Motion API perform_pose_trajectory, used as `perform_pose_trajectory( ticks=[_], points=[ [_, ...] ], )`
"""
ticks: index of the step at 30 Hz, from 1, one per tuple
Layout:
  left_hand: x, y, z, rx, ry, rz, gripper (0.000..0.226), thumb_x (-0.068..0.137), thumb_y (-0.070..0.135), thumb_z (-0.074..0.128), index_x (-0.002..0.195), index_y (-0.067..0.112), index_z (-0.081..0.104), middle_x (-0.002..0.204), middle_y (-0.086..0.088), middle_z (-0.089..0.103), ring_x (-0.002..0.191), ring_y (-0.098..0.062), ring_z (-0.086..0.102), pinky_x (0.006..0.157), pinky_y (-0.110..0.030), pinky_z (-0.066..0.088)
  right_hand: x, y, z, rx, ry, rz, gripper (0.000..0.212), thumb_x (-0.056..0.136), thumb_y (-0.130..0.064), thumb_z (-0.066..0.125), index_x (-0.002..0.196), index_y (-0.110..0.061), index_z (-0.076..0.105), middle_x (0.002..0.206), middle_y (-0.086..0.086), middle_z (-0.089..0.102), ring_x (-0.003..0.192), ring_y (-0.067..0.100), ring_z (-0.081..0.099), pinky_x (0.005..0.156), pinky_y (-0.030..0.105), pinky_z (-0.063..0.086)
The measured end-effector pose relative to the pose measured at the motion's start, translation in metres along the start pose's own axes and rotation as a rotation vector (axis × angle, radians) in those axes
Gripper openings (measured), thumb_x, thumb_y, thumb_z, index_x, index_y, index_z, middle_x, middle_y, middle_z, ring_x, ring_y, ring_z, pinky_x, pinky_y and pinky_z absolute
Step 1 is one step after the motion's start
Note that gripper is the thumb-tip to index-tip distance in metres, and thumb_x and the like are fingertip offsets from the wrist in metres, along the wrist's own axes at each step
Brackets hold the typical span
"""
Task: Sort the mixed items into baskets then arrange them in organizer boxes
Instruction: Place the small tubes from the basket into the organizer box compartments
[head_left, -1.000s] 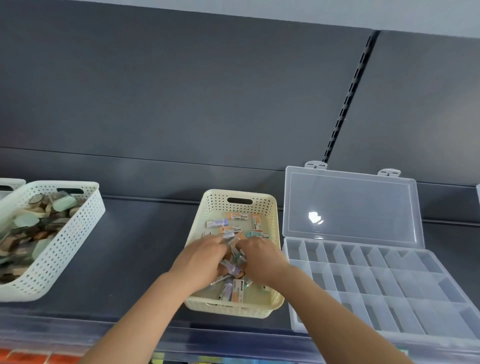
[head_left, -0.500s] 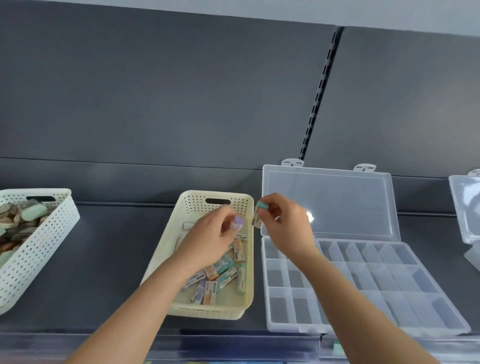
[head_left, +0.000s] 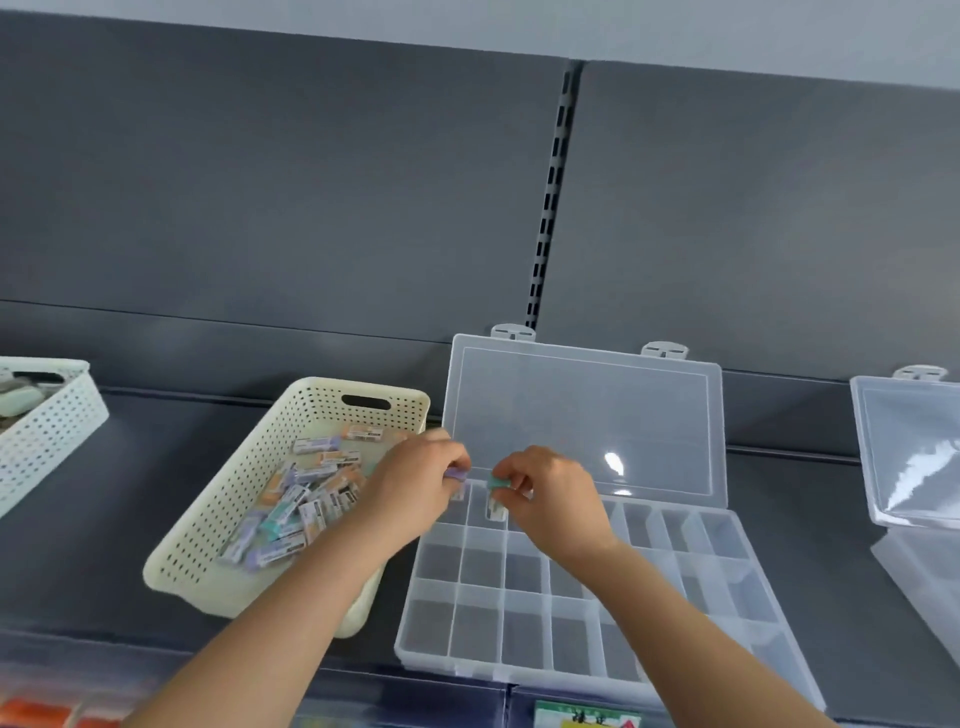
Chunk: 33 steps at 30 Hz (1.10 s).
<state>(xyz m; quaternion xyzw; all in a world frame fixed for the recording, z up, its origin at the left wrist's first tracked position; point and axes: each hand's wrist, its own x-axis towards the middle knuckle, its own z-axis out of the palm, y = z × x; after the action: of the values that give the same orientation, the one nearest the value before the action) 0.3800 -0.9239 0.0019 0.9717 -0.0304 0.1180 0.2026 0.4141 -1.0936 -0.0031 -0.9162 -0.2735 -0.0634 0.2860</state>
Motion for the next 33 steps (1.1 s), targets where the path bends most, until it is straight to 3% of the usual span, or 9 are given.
perform_pose_trajectory(
  ticks=[4,8,10,19,24,29,33],
  points=[
    [0.001,-0.001,0.007,0.162,-0.044,0.033,0.010,0.088,0.015,0.064,0.094,0.021,0.069,0.095,0.007,0.065,0.085,-0.011,0.051,0.073,-0.023,0.035,0.000,0.008,0.008,-0.086,-0.031,-0.064,0.016,0.088,-0.022,0.061,0.100,-0.019,0.071,0.095,-0.001,0.068,0.090,0.018,0.058,0.077,0.029,0.048],
    [0.002,-0.005,0.013,0.239,-0.105,0.065,0.006,0.088,0.020,0.064,0.089,0.025,0.067,0.089,0.011,0.064,0.087,-0.010,0.052,0.096,-0.035,0.034,0.001,0.011,0.016,-0.166,-0.073,-0.093,0.018,0.090,-0.024,0.057,0.102,-0.023,0.071,0.099,-0.003,0.069,0.095,0.016,0.056,0.081,0.029,0.049],
    [0.003,-0.007,0.015,0.248,-0.126,0.073,0.004,0.088,0.023,0.065,0.089,0.026,0.067,0.089,0.012,0.062,0.088,-0.010,0.051,0.099,-0.038,0.031,0.001,0.011,0.019,-0.176,-0.077,-0.089,0.018,0.090,-0.024,0.057,0.102,-0.024,0.070,0.099,-0.004,0.069,0.095,0.015,0.056,0.080,0.027,0.049],
    [0.003,-0.013,0.014,0.272,-0.138,0.146,0.007,0.090,0.021,0.058,0.089,0.025,0.064,0.089,0.011,0.060,0.092,-0.015,0.050,0.090,-0.036,0.034,0.002,0.012,0.022,-0.191,-0.090,-0.066,0.021,0.085,-0.029,0.062,0.105,-0.025,0.068,0.099,-0.006,0.066,0.097,0.015,0.054,0.077,0.024,0.048],
    [-0.002,-0.020,-0.011,0.132,-0.072,0.162,0.021,0.090,0.031,0.061,0.110,0.025,0.067,0.101,0.010,0.064,0.100,-0.012,0.051,0.090,-0.030,0.038,0.006,-0.003,0.018,-0.154,-0.030,-0.097,0.038,0.081,-0.046,0.064,0.113,-0.026,0.066,0.102,-0.007,0.067,0.097,0.015,0.056,0.088,0.027,0.045],
    [-0.017,-0.066,-0.050,0.137,0.083,-0.118,0.023,0.095,0.017,0.050,0.105,0.024,0.070,0.104,0.011,0.064,0.099,-0.011,0.054,0.085,-0.029,0.047,0.026,-0.048,0.023,-0.067,-0.047,-0.233,0.030,0.084,-0.040,0.064,0.109,-0.024,0.070,0.103,-0.006,0.068,0.096,0.016,0.055,0.084,0.028,0.047],
    [-0.038,-0.105,-0.059,0.326,-0.190,-0.361,0.021,0.092,0.010,0.049,0.102,0.018,0.067,0.100,0.001,0.060,0.089,-0.016,0.055,0.070,-0.029,0.044,0.042,-0.088,0.044,-0.142,-0.258,-0.358,0.034,0.086,-0.038,0.062,0.117,-0.024,0.066,0.112,-0.001,0.067,0.108,0.019,0.051,0.091,0.036,0.048]
  ],
)
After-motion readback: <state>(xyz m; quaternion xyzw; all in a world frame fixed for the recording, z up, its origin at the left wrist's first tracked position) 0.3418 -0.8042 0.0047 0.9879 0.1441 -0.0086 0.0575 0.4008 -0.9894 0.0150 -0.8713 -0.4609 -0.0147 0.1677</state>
